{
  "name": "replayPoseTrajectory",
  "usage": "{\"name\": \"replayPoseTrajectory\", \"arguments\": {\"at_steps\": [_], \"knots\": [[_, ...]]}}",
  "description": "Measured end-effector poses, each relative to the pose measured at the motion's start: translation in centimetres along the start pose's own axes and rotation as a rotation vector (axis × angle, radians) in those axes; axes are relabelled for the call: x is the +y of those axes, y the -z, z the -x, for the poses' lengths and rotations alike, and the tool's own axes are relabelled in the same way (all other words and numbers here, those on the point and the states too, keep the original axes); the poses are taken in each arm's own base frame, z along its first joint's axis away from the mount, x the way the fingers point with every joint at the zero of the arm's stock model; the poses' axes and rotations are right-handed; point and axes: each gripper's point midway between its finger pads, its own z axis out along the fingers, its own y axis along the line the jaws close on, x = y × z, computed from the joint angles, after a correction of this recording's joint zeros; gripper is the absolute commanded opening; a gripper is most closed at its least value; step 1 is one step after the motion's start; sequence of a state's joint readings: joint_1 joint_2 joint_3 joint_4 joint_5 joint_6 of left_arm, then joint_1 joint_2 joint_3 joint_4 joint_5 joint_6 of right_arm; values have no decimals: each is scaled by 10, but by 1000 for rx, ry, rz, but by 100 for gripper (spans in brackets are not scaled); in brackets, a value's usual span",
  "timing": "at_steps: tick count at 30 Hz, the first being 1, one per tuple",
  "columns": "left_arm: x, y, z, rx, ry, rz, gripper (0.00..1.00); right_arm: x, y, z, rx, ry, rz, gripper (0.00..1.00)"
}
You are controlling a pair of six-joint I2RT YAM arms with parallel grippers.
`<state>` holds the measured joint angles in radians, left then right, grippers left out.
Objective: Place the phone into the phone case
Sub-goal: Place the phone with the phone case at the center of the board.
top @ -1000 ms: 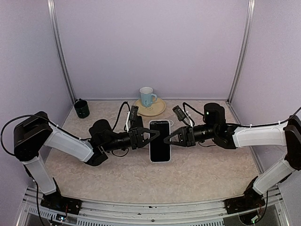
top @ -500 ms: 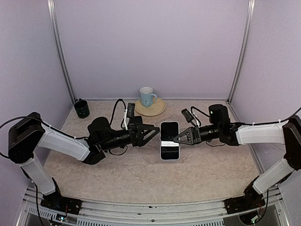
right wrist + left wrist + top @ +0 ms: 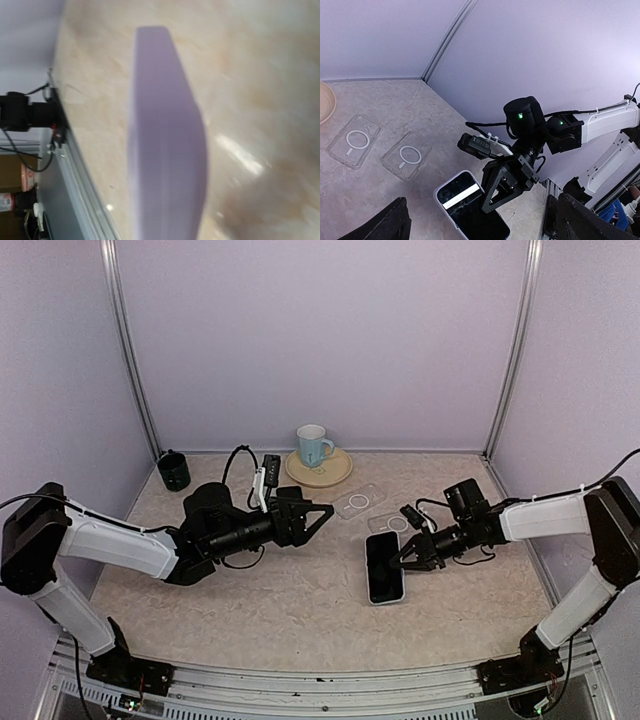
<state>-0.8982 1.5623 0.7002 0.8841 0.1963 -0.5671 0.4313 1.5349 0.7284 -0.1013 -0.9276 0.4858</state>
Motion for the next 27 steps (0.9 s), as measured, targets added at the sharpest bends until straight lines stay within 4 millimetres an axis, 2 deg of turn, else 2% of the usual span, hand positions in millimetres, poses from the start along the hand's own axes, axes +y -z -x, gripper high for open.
{"name": "replayPoseTrajectory", "arguments": {"at_steps": [3,9,15,27], "knots": [[4,0,-3,8,-4,22,99,-13,0,-7,21,-42,-37,0],[10,0,-6,20,-9,48,99,-32,7,-8,14,-82,-96,0],[10,4,-3,9,-20,61,99,-52,8,-13,29,-140,-142,0],[14,8,-7,15,-26,73,99,-59,6,-10,57,-176,-151,10]]}}
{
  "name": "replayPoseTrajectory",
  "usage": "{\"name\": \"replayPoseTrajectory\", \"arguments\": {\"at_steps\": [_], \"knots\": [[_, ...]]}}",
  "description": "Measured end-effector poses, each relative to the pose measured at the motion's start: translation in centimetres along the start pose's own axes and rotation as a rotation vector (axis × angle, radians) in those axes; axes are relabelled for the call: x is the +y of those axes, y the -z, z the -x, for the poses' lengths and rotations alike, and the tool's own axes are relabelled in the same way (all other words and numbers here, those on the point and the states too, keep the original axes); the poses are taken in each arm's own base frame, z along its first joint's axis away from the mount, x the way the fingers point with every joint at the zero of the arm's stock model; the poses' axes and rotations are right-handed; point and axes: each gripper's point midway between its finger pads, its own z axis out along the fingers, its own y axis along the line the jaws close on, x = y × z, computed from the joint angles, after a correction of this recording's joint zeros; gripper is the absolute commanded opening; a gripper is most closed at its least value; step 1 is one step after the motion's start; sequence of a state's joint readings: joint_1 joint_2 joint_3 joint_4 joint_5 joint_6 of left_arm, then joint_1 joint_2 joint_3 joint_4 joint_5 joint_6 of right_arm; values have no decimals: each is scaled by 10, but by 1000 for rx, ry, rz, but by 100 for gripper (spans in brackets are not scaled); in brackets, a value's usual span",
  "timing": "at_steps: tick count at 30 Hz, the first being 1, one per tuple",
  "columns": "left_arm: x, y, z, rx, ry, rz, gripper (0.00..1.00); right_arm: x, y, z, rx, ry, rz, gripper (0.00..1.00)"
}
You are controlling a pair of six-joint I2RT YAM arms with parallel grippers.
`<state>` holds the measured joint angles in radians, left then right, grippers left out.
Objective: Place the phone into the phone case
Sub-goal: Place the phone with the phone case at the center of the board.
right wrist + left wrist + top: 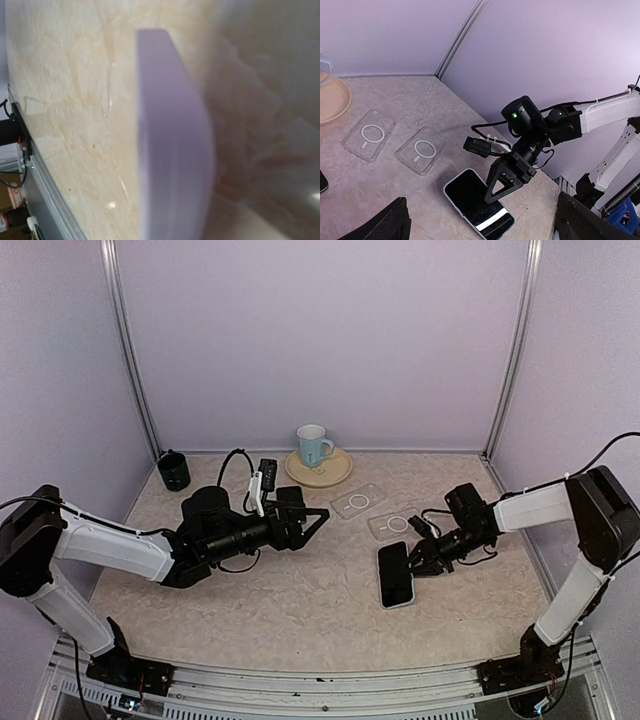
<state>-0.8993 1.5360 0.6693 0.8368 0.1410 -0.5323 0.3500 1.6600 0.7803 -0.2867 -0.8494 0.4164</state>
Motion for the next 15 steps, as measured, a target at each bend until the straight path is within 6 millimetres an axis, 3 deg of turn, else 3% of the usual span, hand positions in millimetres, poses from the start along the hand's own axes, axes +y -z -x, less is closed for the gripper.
{"name": "replayPoseTrajectory", "arguments": {"at_steps": [15], "knots": [[1,0,1,-4,0,5,99,-24,1,4,-10,-17,-100,27]]}}
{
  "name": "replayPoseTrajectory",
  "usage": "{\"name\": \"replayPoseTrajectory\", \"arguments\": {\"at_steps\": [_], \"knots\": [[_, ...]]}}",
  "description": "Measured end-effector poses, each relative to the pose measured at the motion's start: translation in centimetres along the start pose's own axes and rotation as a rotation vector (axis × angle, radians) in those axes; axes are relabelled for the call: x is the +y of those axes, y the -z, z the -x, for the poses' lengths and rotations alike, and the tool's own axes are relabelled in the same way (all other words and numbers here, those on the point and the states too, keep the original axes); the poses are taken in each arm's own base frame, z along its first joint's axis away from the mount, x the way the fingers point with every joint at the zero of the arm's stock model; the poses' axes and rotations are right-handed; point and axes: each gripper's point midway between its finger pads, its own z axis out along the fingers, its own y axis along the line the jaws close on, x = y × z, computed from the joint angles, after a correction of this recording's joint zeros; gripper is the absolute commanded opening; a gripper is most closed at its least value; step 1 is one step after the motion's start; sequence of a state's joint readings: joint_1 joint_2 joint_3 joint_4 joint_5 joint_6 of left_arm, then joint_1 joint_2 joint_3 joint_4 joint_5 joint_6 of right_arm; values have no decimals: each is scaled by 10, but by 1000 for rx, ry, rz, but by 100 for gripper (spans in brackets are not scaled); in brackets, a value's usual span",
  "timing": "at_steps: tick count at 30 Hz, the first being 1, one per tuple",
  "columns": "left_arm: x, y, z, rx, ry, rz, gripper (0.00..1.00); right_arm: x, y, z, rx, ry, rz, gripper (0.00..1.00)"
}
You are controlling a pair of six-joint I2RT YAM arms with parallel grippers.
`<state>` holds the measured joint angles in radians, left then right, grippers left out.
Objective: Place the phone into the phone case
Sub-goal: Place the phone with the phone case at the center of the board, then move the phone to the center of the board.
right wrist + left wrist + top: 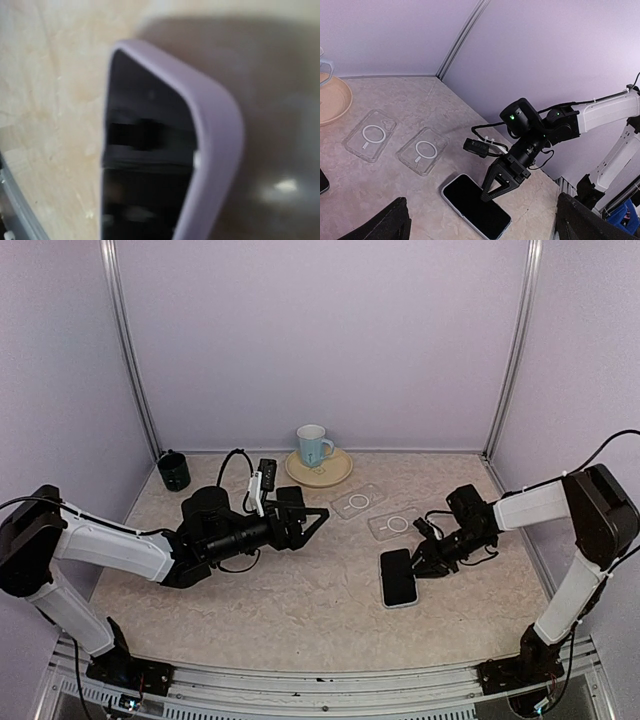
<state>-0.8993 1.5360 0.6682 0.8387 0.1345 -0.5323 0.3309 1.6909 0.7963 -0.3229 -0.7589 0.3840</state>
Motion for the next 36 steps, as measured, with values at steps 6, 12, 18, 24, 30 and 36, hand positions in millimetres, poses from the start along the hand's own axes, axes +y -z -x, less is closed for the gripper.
{"name": "replayPoseTrajectory", "arguments": {"at_steps": [6,12,18,24,30,36], "knots": [[-1,0,1,-5,-1,-2,99,-8,5,8,-27,-2,-41,34],[1,0,2,-9,-1,5,99,-11,6,11,-35,5,-59,40],[12,0,0,-3,-3,64,99,-6,20,20,-77,35,-108,49],[37,-4,5,10,-29,213,99,27,61,47,-239,172,-146,54],[59,-8,30,4,-41,354,99,52,93,63,-374,273,-162,69],[90,-10,43,23,-31,493,99,66,117,75,-488,340,-198,83]]}}
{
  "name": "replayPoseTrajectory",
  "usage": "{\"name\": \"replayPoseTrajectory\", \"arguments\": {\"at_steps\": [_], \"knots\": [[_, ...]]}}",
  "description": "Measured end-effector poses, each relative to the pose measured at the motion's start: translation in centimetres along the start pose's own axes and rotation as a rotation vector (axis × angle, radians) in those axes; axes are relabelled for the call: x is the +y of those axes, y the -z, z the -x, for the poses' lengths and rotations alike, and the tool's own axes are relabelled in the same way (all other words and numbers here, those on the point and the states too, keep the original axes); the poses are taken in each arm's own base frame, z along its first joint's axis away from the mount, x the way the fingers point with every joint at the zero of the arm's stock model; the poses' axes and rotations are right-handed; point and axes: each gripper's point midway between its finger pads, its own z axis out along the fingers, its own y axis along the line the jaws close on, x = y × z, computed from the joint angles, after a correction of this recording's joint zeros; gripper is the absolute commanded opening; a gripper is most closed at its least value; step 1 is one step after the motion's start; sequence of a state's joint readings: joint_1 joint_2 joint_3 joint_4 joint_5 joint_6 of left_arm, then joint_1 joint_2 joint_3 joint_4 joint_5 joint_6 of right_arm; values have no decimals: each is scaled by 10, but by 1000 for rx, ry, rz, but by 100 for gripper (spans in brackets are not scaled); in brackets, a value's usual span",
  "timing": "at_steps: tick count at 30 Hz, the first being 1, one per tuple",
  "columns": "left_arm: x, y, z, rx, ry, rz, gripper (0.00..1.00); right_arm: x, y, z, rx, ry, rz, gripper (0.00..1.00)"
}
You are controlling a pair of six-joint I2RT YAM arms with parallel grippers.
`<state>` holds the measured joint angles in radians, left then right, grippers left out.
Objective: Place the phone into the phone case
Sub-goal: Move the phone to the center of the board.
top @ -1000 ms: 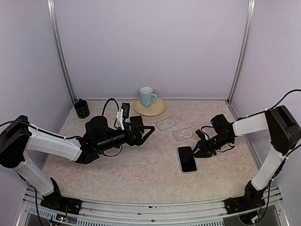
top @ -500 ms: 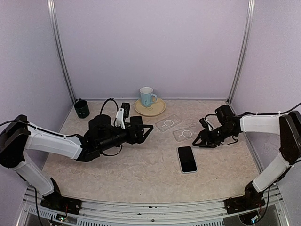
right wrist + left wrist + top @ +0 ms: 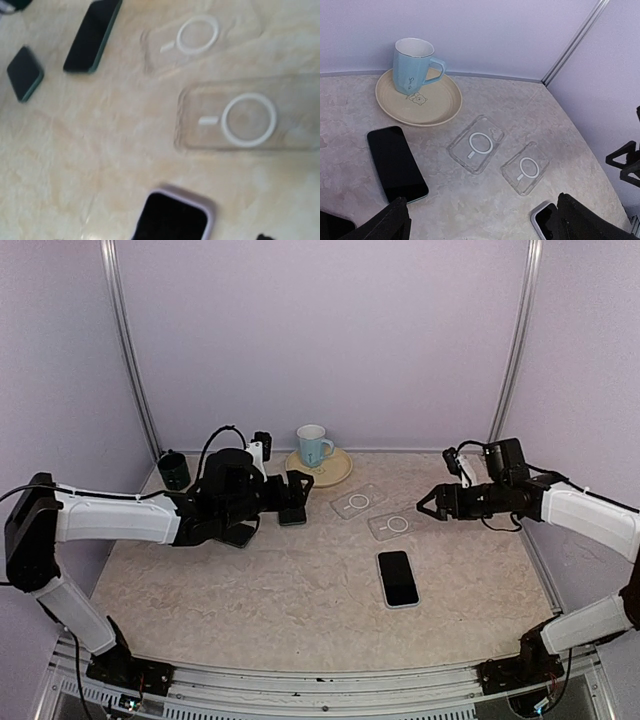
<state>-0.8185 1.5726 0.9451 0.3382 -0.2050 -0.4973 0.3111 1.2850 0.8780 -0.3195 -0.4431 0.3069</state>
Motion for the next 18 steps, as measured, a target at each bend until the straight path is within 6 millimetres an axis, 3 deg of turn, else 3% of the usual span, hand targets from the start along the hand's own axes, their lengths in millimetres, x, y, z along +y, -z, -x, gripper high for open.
{"name": "replayPoseTrajectory", "arguments": {"at_steps": [6,12,18], "knots": [[20,-18,-11,65,-6,110,99,-10,9,15,-71,26,-86,84],[34,-28,-26,125,-15,185,99,-24,8,14,-87,16,-158,84],[48,-39,-34,157,-4,230,99,-25,5,12,-98,16,-149,89]]}}
